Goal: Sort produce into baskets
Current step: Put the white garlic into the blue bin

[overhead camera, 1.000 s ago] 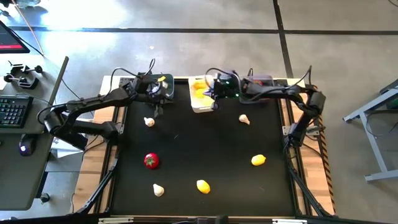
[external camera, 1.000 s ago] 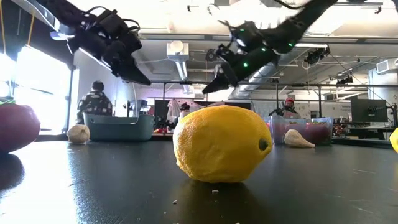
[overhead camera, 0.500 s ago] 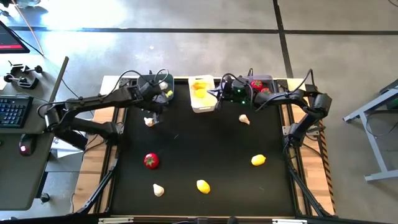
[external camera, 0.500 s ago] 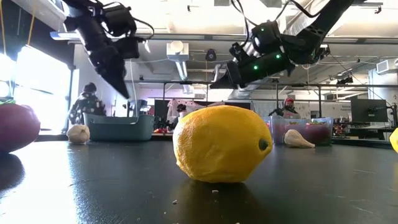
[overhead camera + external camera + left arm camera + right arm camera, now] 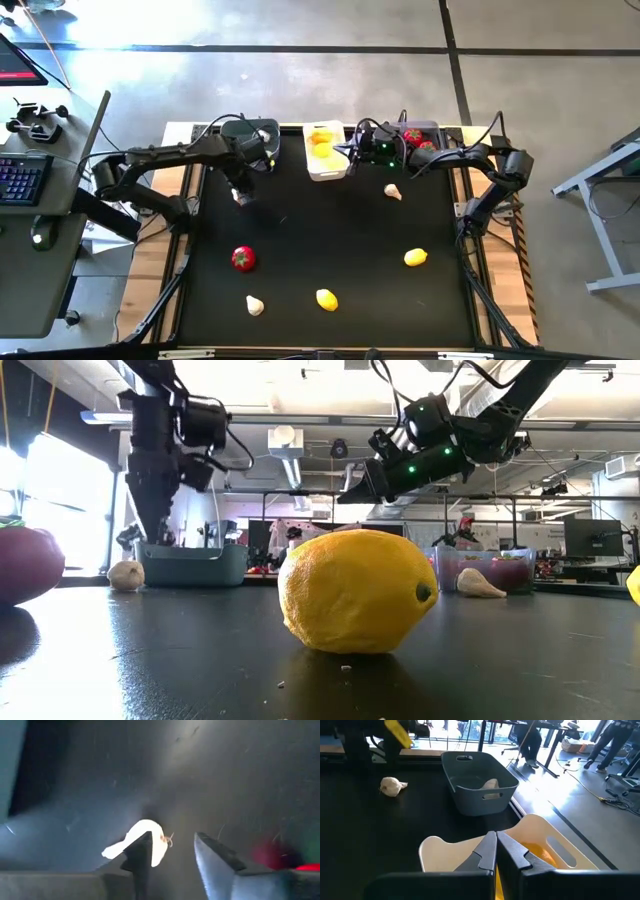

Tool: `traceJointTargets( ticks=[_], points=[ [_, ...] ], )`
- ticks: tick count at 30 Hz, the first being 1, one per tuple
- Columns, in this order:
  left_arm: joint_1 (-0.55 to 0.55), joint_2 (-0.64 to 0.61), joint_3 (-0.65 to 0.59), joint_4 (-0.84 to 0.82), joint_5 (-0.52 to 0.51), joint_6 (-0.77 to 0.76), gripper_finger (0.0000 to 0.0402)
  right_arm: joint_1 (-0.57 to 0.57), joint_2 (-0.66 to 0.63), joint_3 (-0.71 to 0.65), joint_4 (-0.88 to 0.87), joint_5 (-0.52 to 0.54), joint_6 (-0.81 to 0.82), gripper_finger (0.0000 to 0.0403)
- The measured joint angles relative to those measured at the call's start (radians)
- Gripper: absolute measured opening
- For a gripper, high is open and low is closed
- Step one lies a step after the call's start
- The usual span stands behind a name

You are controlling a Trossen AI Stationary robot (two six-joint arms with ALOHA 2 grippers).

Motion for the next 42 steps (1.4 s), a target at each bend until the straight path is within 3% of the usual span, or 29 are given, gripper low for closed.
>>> traceJointTargets(
  ticks=[6, 10, 17, 29, 42],
  points=[
    [0.000, 0.086, 0.000, -0.030, -0.004, -0.090, 0.0207, 0.000, 0.000, 0.000, -0.003, -0.001, 0.000, 0.0000],
    [0.000, 0.126, 0.000, -0.042, -0.021, -0.135, 0.0228, 0.000, 0.000, 0.000, -0.003, -0.001, 0.000, 0.0000],
    [0.000, 0.157, 0.000, -0.072, -0.134, -0.155, 0.0231, 0.000, 0.000, 0.000, -0.006, -0.001, 0.000, 0.0000],
    [0.001, 0.157, 0.000, -0.206, -0.149, -0.242, 0.0231, 0.000, 0.000, 0.000, -0.011, -0.001, -0.016, 0.0000],
    [0.021, 0.159, 0.000, -0.153, -0.148, -0.249, 0.0231, 0.000, 0.000, 0.001, -0.026, -0.001, -0.019, 0.0000]
  ],
)
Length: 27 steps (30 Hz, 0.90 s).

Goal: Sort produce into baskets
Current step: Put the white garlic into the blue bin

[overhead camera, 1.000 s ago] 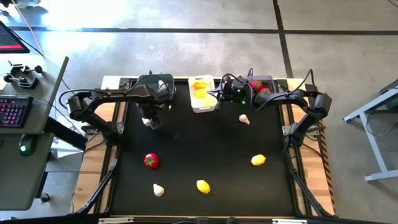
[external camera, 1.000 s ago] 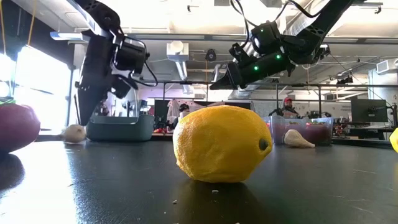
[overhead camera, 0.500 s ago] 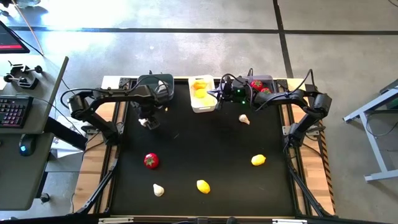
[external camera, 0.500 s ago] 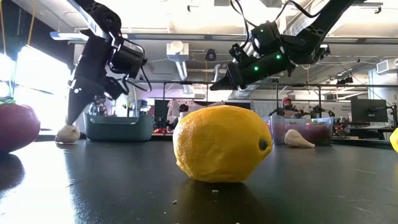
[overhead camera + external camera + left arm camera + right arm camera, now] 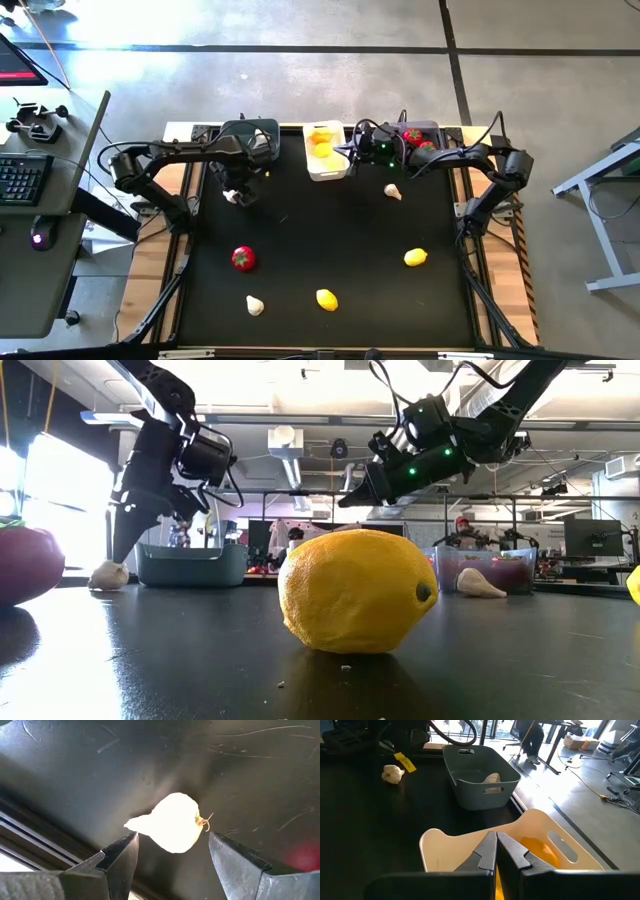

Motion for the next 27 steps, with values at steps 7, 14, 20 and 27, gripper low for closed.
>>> traceJointTargets(
  ticks=[7, 14, 20, 27],
  points=[
    [-0.003, 0.000, 0.000, 0.002, 0.006, 0.010, 0.0228, 0.000, 0.000, 0.000, 0.000, 0.000, 0.003, 0.0000],
    [-0.003, 0.000, 0.000, 0.005, 0.006, 0.000, 0.0227, 0.000, 0.000, 0.000, 0.000, 0.000, 0.000, 0.0000],
    [-0.003, 0.000, -0.001, 0.017, 0.006, 0.000, 0.0227, 0.000, 0.000, 0.000, 0.000, 0.000, 0.000, 0.0000],
    [-0.003, 0.000, -0.001, 0.026, 0.008, -0.001, 0.0227, 0.000, 0.000, 0.000, 0.000, 0.000, 0.000, 0.0000]
  ],
)
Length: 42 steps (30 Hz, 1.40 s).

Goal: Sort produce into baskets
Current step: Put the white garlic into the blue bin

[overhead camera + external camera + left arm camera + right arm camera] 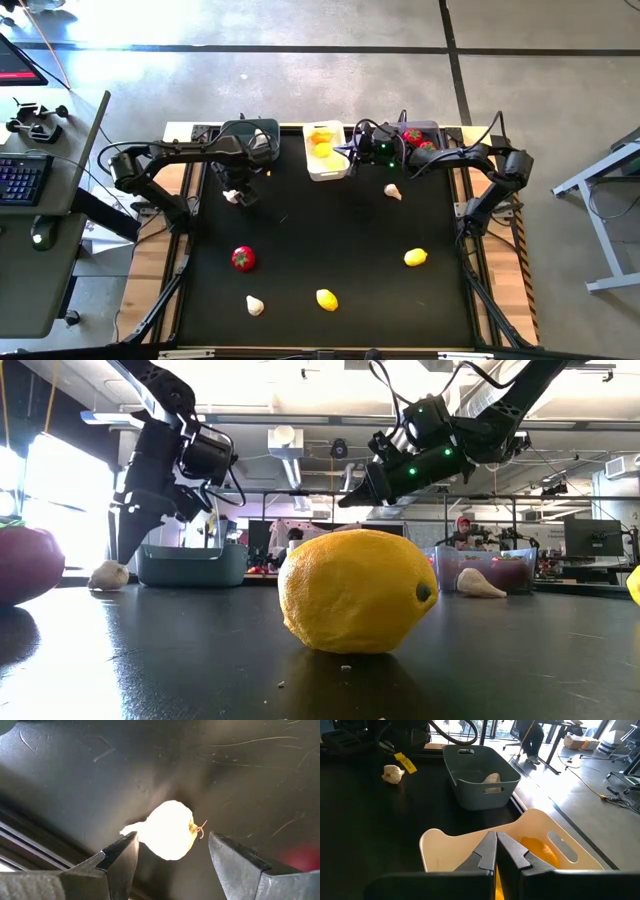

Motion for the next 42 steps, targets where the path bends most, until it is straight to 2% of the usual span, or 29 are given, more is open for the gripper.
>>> traceJointTargets(
  ticks=[5, 12, 18, 21, 26, 31, 37, 42],
  points=[
    [0.000, 0.000, -0.003, 0.002, 0.001, 0.011, 0.0227, 0.000, 0.000, 0.000, 0.000, 0.000, 0.000, 0.0000],
    [0.000, 0.001, -0.085, 0.045, 0.029, 0.008, 0.0227, 0.000, 0.000, 0.000, 0.000, 0.000, 0.000, 0.0000],
    [0.000, 0.001, -0.089, 0.080, 0.028, 0.008, 0.0223, 0.000, 0.000, 0.000, 0.000, 0.000, 0.000, 0.0000],
    [0.000, 0.001, -0.089, 0.093, 0.028, 0.026, 0.0203, 0.000, 0.000, 0.000, 0.000, 0.000, 0.000, 0.0000],
    [0.000, -0.009, -0.085, 0.110, 0.039, 0.089, 0.0148, 0.000, 0.000, 0.000, 0.000, 0.000, -0.006, 0.0000],
    [0.002, -0.037, -0.021, 0.113, 0.039, 0.136, 0.0099, 0.000, 0.000, 0.000, 0.000, 0.000, -0.016, 0.0000],
    [0.020, -0.073, 0.067, 0.154, 0.033, 0.192, 0.0088, 0.000, 0.000, 0.000, -0.014, 0.000, -0.016, 0.0000],
    [0.079, -0.090, 0.082, 0.310, -0.021, 0.105, 0.0088, 0.000, 0.000, 0.000, -0.017, 0.000, -0.005, 0.0000]
  ],
)
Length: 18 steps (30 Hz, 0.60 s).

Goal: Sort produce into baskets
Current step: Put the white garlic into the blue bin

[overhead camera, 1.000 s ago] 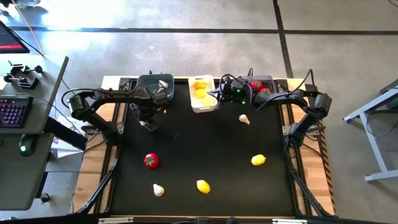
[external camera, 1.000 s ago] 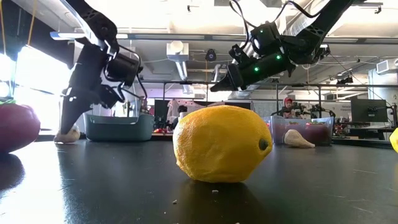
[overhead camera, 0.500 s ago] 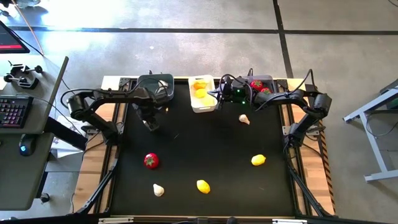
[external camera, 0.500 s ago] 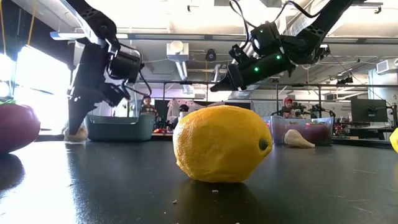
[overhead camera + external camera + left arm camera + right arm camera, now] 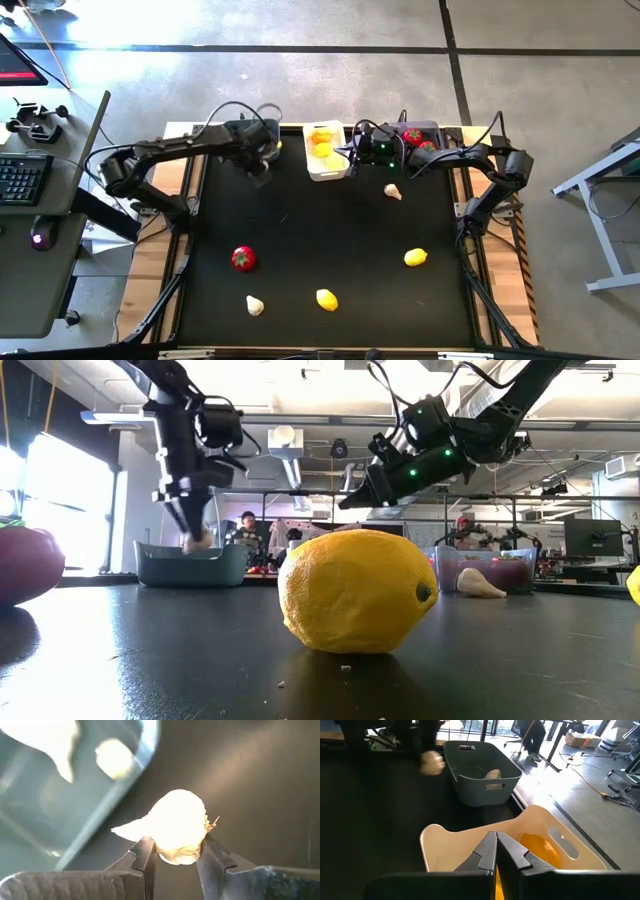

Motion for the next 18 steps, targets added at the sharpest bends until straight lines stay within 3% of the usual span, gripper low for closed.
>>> traceJointTargets(
  ticks=[11, 18],
  points=[
    [0.192, 0.000, 0.000, 0.217, -0.164, -0.021, 0.0088, 0.002, 0.000, 0.000, -0.035, 0.000, 0.024, 0.0000],
    [0.297, 0.063, -0.019, 0.281, -0.136, -0.010, 0.0088, 0.002, 0.000, 0.000, -0.036, 0.000, 0.027, 0.0000]
  ],
)
